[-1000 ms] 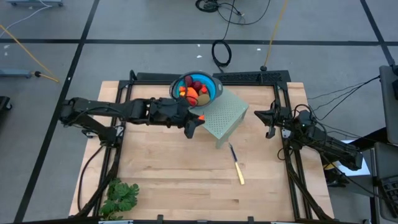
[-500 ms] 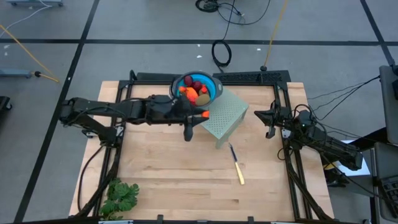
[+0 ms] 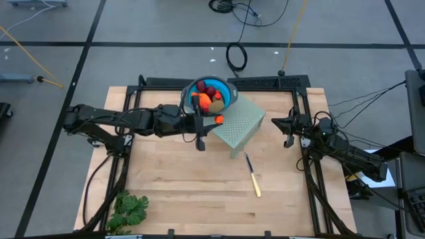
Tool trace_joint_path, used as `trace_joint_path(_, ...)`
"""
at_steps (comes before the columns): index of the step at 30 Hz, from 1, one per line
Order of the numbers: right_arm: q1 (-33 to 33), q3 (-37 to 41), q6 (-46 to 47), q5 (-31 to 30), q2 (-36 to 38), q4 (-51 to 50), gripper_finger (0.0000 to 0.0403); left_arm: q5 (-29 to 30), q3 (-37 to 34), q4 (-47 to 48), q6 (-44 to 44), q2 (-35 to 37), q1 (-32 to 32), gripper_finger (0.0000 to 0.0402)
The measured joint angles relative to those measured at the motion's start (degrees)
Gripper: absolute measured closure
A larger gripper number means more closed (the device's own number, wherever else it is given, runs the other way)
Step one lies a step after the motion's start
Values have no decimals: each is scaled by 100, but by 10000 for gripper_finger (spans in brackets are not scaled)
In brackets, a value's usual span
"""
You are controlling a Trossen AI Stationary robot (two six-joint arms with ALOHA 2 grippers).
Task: Pick & Place Fruit
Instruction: Put the pear into the blue strainer bowl on the shelf
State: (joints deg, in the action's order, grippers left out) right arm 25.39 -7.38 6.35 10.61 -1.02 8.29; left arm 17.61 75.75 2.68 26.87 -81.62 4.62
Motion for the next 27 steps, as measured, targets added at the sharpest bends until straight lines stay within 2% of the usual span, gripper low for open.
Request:
trace_joint_path(13, 0, 0, -1, -2, 0, 0, 403, 92, 0, -2, -156, 0, -2, 295)
trace_joint_path(15, 2, 0, -1, -2, 0, 0, 403, 209, -1, -26, -461, 0, -2, 295)
trace_joint_path(20, 2, 0, -1, -2, 0, 0, 403, 963, -2, -44, -1710, 0, -75, 295)
trace_joint_path(27, 1, 0, -2, -2, 0, 0, 403, 1092, -4, 97, -3078, 0, -387, 295)
